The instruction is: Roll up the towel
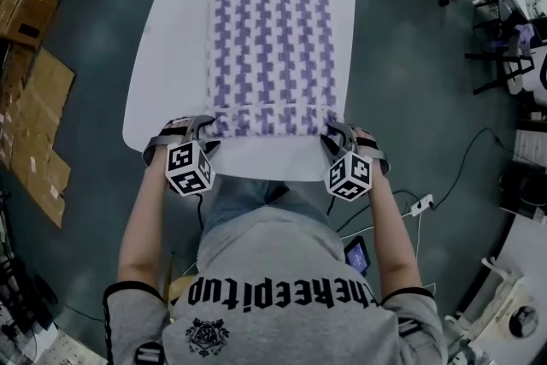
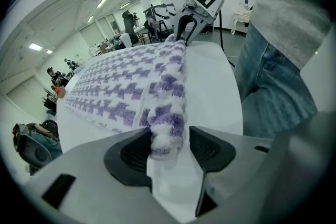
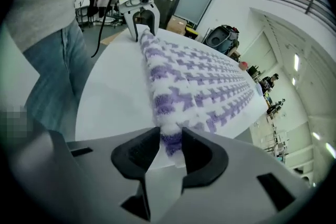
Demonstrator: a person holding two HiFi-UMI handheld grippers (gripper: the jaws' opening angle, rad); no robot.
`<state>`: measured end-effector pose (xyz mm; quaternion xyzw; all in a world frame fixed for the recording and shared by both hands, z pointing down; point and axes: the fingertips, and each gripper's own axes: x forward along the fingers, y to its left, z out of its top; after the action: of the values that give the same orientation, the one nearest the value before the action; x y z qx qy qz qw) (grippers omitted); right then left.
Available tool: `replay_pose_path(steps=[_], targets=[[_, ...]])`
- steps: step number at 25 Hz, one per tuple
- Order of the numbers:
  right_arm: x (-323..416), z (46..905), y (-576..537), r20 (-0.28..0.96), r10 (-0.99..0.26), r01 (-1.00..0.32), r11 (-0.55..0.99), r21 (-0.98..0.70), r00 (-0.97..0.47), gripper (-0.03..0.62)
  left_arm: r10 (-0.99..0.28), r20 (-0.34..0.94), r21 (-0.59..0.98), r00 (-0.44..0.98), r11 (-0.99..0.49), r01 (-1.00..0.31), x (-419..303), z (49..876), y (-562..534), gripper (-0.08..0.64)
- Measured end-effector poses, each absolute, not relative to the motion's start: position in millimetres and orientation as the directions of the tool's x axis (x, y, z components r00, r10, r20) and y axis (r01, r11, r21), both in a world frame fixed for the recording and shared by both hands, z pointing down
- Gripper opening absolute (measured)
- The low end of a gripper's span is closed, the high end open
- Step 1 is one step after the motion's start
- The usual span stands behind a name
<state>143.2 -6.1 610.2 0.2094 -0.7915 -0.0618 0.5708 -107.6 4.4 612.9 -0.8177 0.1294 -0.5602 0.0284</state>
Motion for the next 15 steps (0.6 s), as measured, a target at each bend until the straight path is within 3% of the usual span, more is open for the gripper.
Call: replay_pose_path(steps=[7,11,12,13,15], targets=[[153.0,610.1,-21.3,0.880,-0.412,-0.309,0.891,0.334,-0.237,0.118,-0.219,0.918,-0.167,0.332,-0.970,-0.177,-106.0,614.7,6.9,0.228],[152.0,613.5,-23.5,0.902,-0.358,-0.324,0.906,0.273,-0.242,0.110,-0.210,0.922,-0.154,0.325,-0.970,-0.190,-106.2,615.9,6.4,0.211],[151.3,614.0,-22.9,0.907,-0.341,-0.328,0.910,0.254,-0.246,0.094,-0.226,0.920,-0.166,0.319,-0.964,-0.206,-106.4,615.3,2.2,0.190],[150.8,614.2,-22.5,0.911,-0.332,-0.330,0.912,0.244,-0.246,0.070,-0.248,0.917,-0.183,0.313,-0.958,-0.223,-106.4,614.8,-2.8,0.066],[150.8,614.1,-22.7,0.910,-0.338,-0.332,0.909,0.251,-0.240,0.034,-0.268,0.914,-0.197,0.306,-0.950,-0.243,-105.5,615.1,-8.6,0.058]])
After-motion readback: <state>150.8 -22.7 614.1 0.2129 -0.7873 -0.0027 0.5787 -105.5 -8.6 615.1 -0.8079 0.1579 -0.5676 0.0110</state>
